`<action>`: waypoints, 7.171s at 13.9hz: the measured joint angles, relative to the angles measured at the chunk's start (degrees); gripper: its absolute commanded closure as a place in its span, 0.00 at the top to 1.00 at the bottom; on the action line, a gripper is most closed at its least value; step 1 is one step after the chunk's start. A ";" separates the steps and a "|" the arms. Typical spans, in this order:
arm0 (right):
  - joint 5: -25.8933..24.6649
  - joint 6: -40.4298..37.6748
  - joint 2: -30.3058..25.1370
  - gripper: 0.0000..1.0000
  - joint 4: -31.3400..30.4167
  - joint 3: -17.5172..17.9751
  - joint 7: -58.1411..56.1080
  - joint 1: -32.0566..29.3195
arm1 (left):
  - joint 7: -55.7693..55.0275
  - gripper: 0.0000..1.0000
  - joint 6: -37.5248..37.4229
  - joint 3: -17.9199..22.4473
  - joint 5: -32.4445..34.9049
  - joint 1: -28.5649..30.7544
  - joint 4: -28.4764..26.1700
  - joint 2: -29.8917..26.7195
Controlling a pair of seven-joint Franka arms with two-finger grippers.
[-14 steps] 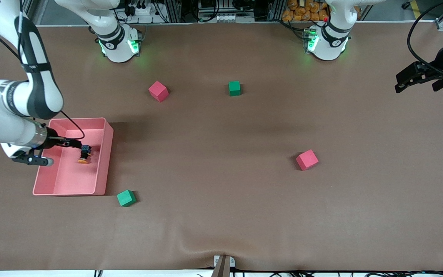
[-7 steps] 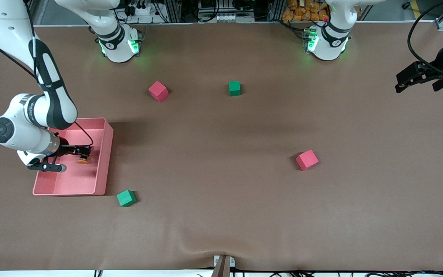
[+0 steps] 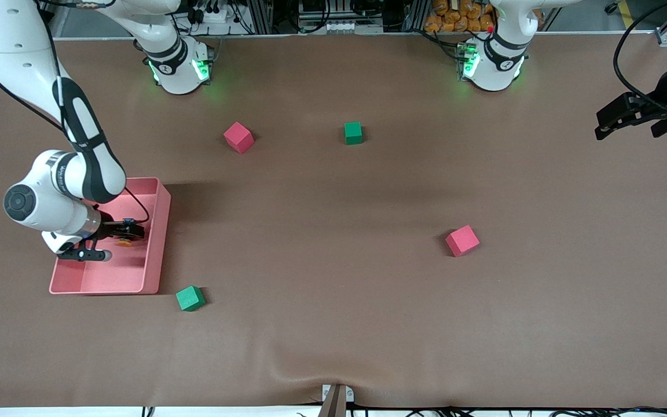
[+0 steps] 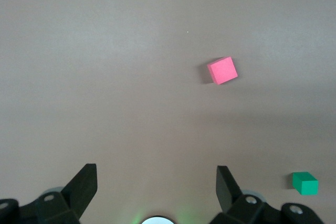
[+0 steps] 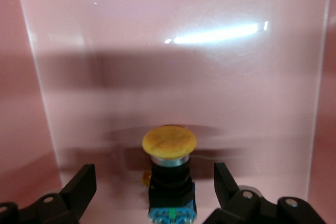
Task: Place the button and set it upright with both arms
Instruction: 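Lower the right gripper into the tray and grasp the yellow button, then lift the button out of the tray and carry it to mid-table, then set the button down, open the right gripper and withdraw it, then reach the left gripper over the yellow button, then lower the left gripper and grasp the button's blue base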
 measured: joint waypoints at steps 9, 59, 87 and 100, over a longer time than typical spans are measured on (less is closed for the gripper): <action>0.68 -8.57 0.86 0.00 5.54 -0.09 -3.42 -0.98 | 0.00 1.00 0.00 -0.04 -0.40 -0.09 0.02 0.00; 4.02 -48.78 2.09 1.00 57.14 0.25 48.41 20.11 | 0.15 1.00 -0.43 3.05 -0.39 0.82 0.52 -0.17; -6.56 -52.57 -32.73 1.00 27.59 1.74 19.03 2.40 | -14.91 1.00 17.08 -4.54 -3.25 -26.22 2.63 28.72; -6.59 -52.81 -32.73 1.00 27.59 1.82 18.54 2.92 | -24.89 1.00 27.30 -4.46 -4.71 -32.94 5.62 46.96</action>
